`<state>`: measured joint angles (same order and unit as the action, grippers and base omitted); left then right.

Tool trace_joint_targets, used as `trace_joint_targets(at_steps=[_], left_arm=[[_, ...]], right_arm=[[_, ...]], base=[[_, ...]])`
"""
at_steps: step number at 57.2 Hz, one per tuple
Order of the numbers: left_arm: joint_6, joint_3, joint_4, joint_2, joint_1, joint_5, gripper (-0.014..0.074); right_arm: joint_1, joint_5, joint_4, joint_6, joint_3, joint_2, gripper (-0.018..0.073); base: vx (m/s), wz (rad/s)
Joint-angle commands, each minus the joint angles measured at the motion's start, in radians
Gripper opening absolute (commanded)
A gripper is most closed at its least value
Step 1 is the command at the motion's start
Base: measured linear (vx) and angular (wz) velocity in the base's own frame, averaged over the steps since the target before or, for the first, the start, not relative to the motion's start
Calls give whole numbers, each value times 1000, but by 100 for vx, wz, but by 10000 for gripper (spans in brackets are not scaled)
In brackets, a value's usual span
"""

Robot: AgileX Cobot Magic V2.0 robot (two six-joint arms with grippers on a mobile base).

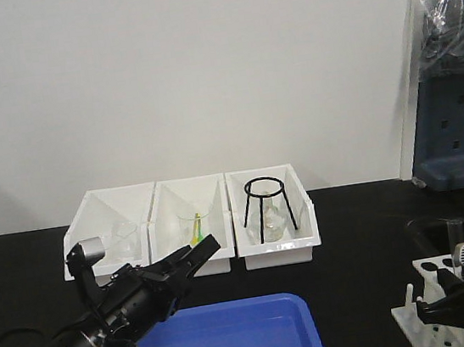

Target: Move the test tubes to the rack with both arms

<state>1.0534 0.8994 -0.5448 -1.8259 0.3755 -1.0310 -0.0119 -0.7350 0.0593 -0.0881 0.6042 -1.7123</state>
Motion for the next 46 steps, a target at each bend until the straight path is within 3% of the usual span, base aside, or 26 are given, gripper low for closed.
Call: trace_joint_targets(at_steps=[1, 14, 36, 46], left_arm=[[1, 25, 35, 47, 1, -75, 556], [1, 25, 35, 47, 1, -75, 556], [1, 25, 36, 47, 1, -75, 556], [1, 25, 36, 47, 1, -75, 556]], right_arm=[[1, -114, -12, -8, 26, 36, -5], [1, -62, -11, -32, 26, 36, 51], [1, 3, -5, -31, 26, 36, 382], [2, 27, -4, -31, 26, 36, 427]], base=[[0, 0], [0, 0], [0, 0], [0, 0]])
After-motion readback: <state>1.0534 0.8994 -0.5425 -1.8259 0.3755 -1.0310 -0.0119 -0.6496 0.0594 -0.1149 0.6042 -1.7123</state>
